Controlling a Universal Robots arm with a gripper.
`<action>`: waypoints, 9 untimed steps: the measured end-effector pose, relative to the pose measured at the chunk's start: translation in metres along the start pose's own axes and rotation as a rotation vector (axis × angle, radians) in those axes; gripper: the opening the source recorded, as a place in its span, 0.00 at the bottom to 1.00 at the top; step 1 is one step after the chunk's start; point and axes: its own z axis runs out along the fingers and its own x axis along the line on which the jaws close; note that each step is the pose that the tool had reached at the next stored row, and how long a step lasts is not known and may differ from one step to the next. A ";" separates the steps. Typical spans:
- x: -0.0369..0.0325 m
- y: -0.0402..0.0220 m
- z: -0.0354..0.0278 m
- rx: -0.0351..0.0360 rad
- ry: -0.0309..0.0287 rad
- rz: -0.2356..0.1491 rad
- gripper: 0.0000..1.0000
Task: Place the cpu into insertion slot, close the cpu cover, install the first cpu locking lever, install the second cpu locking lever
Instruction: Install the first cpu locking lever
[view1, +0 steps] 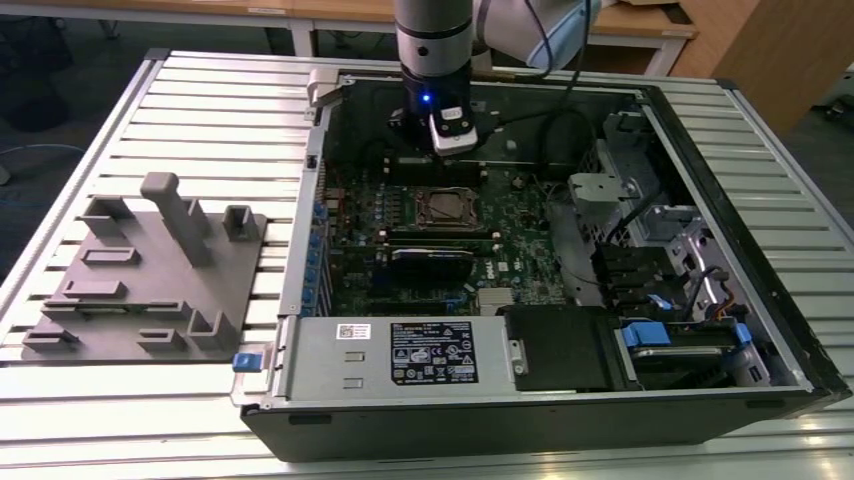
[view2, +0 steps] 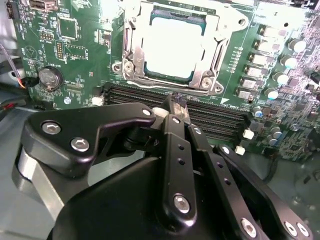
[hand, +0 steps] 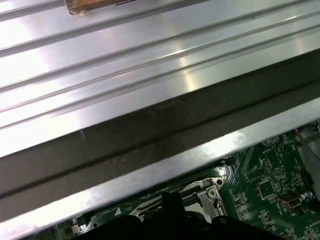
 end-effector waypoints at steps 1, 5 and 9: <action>0.0000 0.0000 0.0000 0.0000 0.0000 -0.001 0.10; 0.0000 0.0000 0.0000 0.0000 0.0001 -0.001 0.10; -0.0007 -0.0019 -0.0002 0.0002 0.0000 -0.001 0.10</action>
